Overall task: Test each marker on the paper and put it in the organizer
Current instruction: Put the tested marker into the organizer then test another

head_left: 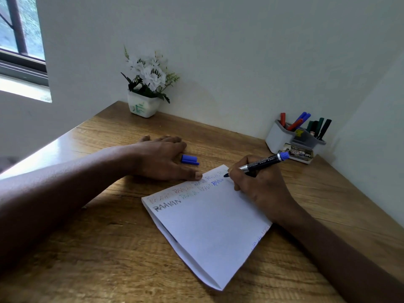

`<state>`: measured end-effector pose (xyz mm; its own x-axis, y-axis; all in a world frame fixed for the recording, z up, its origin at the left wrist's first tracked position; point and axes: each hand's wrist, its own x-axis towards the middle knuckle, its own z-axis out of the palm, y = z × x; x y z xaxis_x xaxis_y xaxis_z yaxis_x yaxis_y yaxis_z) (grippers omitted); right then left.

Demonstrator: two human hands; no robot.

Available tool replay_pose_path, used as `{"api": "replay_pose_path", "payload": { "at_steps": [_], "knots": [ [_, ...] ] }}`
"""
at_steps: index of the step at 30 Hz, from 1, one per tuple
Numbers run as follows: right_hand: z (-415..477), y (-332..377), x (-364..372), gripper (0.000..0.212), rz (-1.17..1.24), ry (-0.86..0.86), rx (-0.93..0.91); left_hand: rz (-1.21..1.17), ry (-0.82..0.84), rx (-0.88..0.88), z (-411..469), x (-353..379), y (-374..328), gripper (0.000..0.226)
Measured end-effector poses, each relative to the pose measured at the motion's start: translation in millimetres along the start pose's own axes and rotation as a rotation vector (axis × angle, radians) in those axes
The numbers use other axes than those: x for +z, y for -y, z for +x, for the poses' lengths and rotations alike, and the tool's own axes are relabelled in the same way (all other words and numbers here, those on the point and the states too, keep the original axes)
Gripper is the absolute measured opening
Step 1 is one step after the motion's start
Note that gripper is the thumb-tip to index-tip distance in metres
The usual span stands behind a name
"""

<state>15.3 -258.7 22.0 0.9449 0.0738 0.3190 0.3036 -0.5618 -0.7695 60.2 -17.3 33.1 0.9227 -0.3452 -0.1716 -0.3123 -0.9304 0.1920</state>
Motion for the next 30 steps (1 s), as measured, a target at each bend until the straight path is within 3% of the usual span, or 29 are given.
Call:
{"api": "replay_pose_path", "payload": {
  "at_steps": [3,12,17,20,23,26,30],
  "knots": [
    [0.8,-0.1,0.5,0.012,-0.012,0.021,-0.005,0.0,-0.006,-0.001,-0.4,-0.4,-0.4,0.111],
    [2.9,-1.9,-1.2,0.013,-0.054,-0.005,0.015,-0.034,-0.001,0.01,-1.4,-0.7,0.2,0.118],
    [2.7,-0.8,-1.2,0.012,0.07,-0.041,0.108,-0.044,-0.035,0.024,0.9,0.5,2.3,0.11],
    [7.8,2.6,-6.7,0.005,0.437,-0.084,0.222,-0.099,-0.16,0.063,3.4,3.1,5.1,0.089],
    [13.1,7.9,-15.3,0.013,0.689,-0.002,0.255,-0.15,-0.328,0.129,3.4,5.2,6.4,0.055],
    [14.5,9.8,-19.0,0.031,0.796,0.109,0.253,-0.167,-0.427,0.166,5.5,7.1,6.1,0.029],
    [12.9,8.2,-14.7,0.028,0.836,0.134,0.243,-0.394,-0.544,0.206,9.9,9.7,9.7,0.019]
  ]
}}
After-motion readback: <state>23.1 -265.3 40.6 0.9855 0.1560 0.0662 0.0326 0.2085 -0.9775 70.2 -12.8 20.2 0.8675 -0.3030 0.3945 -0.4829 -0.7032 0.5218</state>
